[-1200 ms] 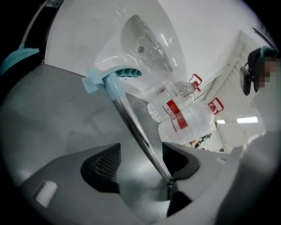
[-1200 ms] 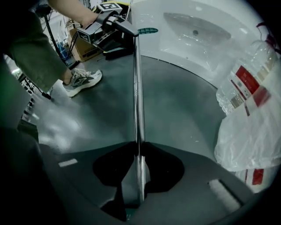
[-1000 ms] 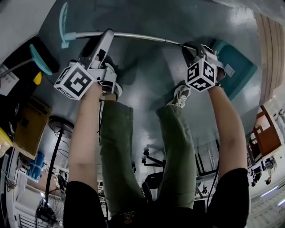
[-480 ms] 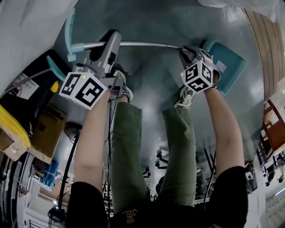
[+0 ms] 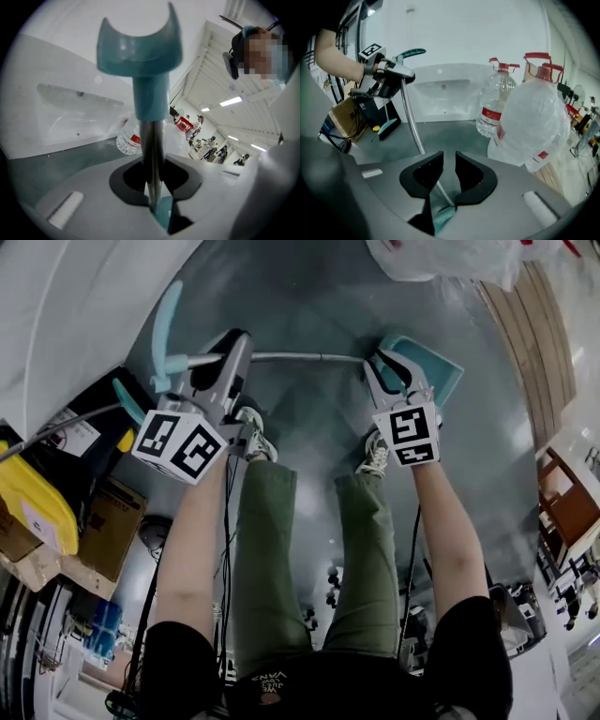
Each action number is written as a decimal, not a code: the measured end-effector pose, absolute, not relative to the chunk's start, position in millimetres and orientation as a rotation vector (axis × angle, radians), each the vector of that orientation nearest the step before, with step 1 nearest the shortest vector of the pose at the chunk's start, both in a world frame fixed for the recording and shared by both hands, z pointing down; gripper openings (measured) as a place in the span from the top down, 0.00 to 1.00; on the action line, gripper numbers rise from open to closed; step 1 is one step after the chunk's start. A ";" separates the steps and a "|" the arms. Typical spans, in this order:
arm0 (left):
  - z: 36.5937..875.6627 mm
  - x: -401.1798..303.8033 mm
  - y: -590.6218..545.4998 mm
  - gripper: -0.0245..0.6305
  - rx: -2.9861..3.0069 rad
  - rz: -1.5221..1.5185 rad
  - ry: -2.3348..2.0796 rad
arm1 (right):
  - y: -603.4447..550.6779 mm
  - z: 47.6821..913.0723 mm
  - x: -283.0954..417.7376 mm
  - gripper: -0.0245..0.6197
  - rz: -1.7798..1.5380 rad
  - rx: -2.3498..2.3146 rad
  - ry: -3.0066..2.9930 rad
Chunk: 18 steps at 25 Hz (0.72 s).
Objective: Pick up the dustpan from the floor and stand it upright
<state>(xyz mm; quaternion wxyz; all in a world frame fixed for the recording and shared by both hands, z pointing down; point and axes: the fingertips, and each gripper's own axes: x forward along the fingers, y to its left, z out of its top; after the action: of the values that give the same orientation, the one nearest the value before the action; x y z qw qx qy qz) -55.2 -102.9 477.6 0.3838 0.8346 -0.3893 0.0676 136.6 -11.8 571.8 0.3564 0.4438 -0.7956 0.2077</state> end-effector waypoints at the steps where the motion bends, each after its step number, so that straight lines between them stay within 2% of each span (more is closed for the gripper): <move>1: 469.2 -57.4 -104.9 0.80 2.136 0.171 -0.996 | -17.3 556.9 133.3 0.84 0.526 1.167 -2.073; 8: 419.5 -83.4 -117.2 0.80 2.220 0.200 -1.044 | -47.0 459.4 96.3 0.84 0.428 1.230 -2.224; 18: 368.6 -166.1 -135.6 0.80 2.346 0.307 -1.135 | -57.3 357.6 22.7 0.84 0.480 1.323 -2.389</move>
<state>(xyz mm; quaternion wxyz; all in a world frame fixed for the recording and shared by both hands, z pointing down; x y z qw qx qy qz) -166.1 -135.6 368.6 0.2559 0.8643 -0.4180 0.1132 22.7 -57.3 357.6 0.1834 0.4689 -0.8471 0.1700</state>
